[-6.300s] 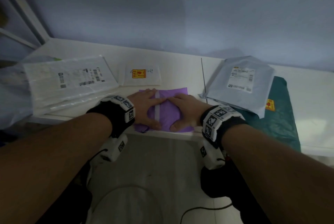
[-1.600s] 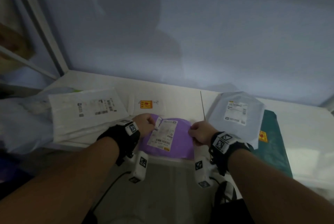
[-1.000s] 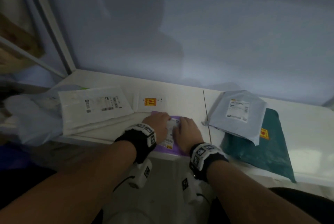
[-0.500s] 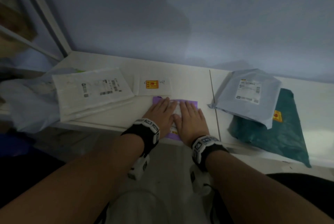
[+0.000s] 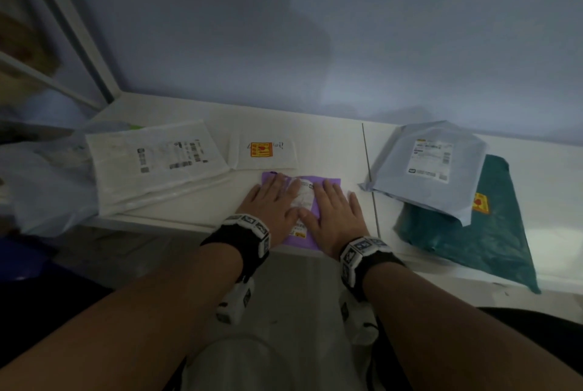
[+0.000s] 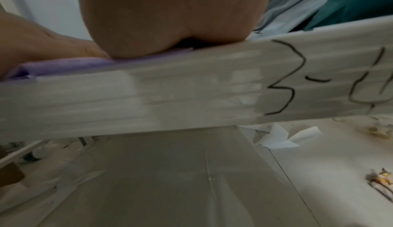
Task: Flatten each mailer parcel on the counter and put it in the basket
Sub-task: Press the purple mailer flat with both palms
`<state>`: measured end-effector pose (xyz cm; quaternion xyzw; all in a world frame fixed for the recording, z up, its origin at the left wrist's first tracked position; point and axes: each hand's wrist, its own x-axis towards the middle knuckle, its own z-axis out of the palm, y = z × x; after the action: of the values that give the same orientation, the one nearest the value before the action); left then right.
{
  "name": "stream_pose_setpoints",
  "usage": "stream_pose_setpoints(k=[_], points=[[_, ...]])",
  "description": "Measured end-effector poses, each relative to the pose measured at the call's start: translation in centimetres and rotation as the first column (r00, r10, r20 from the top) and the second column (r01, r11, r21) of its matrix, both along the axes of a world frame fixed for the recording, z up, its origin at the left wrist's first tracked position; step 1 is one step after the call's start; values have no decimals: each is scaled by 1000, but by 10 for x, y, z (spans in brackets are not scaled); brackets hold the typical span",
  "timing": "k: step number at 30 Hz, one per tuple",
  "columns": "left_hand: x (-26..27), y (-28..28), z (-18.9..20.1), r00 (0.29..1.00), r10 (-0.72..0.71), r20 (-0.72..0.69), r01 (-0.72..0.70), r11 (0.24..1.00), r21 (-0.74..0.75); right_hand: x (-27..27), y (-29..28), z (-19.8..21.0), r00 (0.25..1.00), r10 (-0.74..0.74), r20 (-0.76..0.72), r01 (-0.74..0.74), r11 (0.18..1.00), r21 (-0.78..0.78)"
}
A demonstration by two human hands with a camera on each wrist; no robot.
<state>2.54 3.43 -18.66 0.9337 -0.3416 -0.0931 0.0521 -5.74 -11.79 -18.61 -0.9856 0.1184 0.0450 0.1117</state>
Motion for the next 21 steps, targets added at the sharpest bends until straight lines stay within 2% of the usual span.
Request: stream_pose_setpoints(k=[10,21], points=[[-3,4,2,999,35,13,-36,997,68,0,-12,-2,999,54,-1,-54,998,29],[0,3,-8,995,73,64,-78,994,82,1,-10,-5,1000,24,8,-25,999,30]])
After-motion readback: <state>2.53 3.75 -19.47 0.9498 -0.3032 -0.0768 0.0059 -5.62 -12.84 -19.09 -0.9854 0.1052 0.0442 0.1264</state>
